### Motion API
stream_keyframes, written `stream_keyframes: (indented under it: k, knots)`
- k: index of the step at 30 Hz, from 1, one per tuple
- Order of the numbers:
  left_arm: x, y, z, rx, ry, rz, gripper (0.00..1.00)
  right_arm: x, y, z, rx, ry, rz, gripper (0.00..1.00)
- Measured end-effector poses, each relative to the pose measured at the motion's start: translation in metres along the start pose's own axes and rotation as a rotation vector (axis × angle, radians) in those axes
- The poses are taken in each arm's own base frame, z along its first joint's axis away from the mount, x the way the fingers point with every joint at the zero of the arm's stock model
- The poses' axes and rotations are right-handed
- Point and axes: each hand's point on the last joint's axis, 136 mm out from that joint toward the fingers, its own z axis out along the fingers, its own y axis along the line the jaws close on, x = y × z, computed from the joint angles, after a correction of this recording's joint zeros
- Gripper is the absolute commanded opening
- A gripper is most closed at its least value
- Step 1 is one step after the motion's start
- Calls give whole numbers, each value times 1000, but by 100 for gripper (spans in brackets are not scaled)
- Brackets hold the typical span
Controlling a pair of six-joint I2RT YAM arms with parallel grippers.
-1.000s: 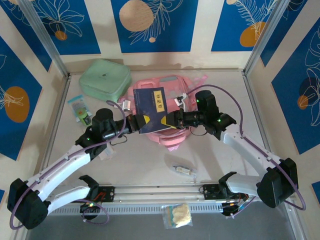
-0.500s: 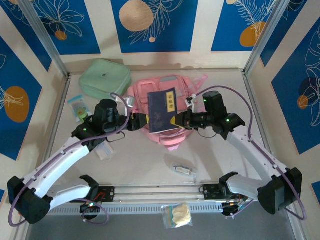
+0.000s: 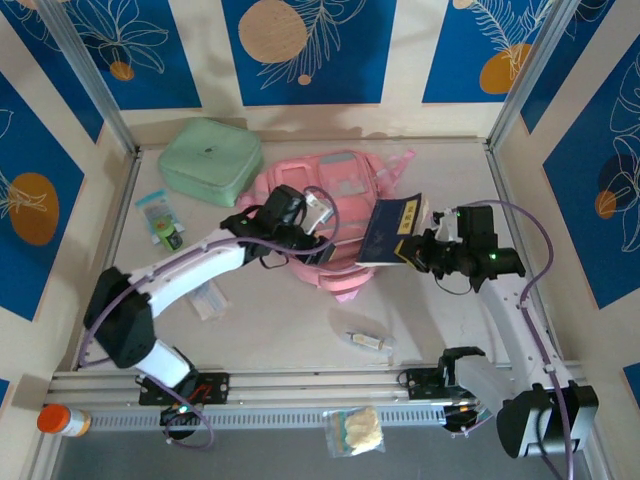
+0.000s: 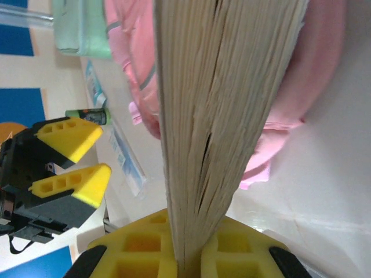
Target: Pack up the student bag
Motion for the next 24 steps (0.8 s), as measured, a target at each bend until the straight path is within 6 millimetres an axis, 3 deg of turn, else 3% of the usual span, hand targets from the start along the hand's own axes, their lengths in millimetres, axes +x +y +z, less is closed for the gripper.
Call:
stream_keyframes:
  k: [5, 11, 14, 20, 24]
  knots:
    - [0, 12, 36, -52, 64, 127, 65, -3, -18, -1, 25, -15, 50, 0]
    - [8, 9, 73, -75, 138, 276, 66, -6, -24, -5, 19, -26, 79, 0]
    - [8, 17, 91, -131, 159, 309, 66, -7, -25, -5, 12, -26, 86, 0]
    - [6, 36, 109, -225, 158, 317, 63, -7, -24, -6, -4, -20, 86, 0]
    - [1, 42, 115, -261, 150, 319, 50, -9, -25, -9, -17, -27, 97, 0]
